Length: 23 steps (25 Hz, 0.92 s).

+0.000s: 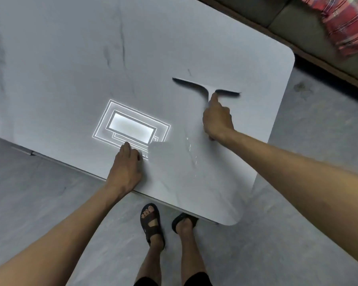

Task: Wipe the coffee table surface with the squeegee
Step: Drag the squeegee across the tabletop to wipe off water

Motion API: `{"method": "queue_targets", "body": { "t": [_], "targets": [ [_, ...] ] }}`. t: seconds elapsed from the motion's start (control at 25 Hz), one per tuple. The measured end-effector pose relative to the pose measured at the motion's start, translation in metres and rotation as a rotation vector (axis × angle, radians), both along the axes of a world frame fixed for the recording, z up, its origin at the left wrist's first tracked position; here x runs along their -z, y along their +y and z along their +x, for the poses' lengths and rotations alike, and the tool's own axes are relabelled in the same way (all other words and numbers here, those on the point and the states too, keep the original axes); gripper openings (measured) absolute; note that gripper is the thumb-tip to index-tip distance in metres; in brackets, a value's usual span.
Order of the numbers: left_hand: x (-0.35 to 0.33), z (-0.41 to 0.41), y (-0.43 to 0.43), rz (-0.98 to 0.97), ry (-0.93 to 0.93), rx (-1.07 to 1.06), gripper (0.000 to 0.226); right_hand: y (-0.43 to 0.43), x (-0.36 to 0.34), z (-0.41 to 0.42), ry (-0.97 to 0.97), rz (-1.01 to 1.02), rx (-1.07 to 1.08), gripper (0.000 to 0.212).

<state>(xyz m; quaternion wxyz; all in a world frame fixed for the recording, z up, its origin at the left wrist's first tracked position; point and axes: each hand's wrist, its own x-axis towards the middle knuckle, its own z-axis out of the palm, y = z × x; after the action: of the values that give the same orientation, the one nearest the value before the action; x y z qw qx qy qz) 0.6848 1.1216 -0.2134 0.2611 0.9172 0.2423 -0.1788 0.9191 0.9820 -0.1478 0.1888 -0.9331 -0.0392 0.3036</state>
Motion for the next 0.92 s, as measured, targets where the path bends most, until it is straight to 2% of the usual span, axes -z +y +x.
{"method": "queue_targets", "body": {
  "t": [0.24,0.36,0.52,0.6,0.68,0.8,0.92],
  "targets": [
    [-0.003,-0.003,-0.002,-0.023,0.063,0.066,0.035,-0.095,-0.004,-0.07,-0.1,-0.117,-0.404,0.061],
    [-0.004,-0.001,-0.005,-0.033,0.181,0.094,0.037,-0.146,-0.011,-0.077,-0.113,-0.217,-0.455,0.057],
    [-0.006,0.005,-0.005,-0.062,0.241,0.089,0.041,-0.181,-0.023,-0.072,-0.111,-0.145,-0.466,0.053],
    [-0.01,0.007,-0.008,-0.086,0.151,0.008,0.032,-0.178,-0.027,-0.072,-0.188,-0.099,-0.487,0.051],
    [-0.016,0.004,-0.012,-0.11,0.058,-0.196,0.023,-0.161,-0.029,-0.075,-0.224,-0.053,-0.582,0.052],
    [-0.023,-0.007,-0.017,-0.102,-0.006,-0.449,0.03,-0.123,-0.02,-0.09,-0.232,-0.048,-0.907,0.052],
    [-0.025,-0.017,-0.025,-0.083,-0.054,-0.485,0.032,-0.096,-0.001,-0.105,-0.294,-0.054,-1.169,0.049]
  ]
}}
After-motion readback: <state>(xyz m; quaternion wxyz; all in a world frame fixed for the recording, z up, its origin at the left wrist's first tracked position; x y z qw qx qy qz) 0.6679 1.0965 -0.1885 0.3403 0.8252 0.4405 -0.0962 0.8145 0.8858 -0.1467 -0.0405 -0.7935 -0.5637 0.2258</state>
